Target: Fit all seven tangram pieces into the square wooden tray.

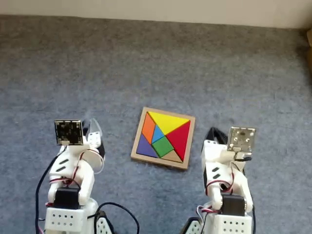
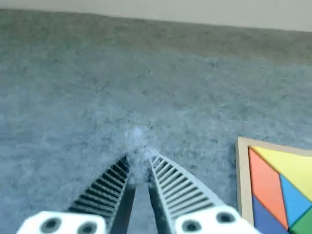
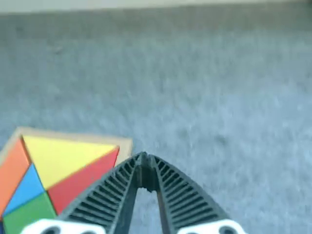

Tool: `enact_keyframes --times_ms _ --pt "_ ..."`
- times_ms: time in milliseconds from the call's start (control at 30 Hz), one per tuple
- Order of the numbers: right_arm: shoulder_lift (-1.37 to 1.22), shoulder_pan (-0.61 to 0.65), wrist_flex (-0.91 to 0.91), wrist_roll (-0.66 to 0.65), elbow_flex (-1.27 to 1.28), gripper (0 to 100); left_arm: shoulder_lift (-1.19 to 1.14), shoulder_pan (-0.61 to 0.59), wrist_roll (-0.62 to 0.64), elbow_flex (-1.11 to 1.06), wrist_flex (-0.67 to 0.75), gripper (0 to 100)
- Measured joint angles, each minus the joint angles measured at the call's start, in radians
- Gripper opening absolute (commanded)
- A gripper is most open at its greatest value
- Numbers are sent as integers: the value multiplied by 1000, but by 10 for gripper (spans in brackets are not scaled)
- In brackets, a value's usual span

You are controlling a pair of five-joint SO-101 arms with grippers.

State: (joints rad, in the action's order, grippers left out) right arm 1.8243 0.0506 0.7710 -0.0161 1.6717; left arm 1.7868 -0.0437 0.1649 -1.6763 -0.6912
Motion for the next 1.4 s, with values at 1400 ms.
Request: enact_keyframes --times_ms 1400 --pt "0 0 477 0 0 6 0 -8 -235 0 -626 7"
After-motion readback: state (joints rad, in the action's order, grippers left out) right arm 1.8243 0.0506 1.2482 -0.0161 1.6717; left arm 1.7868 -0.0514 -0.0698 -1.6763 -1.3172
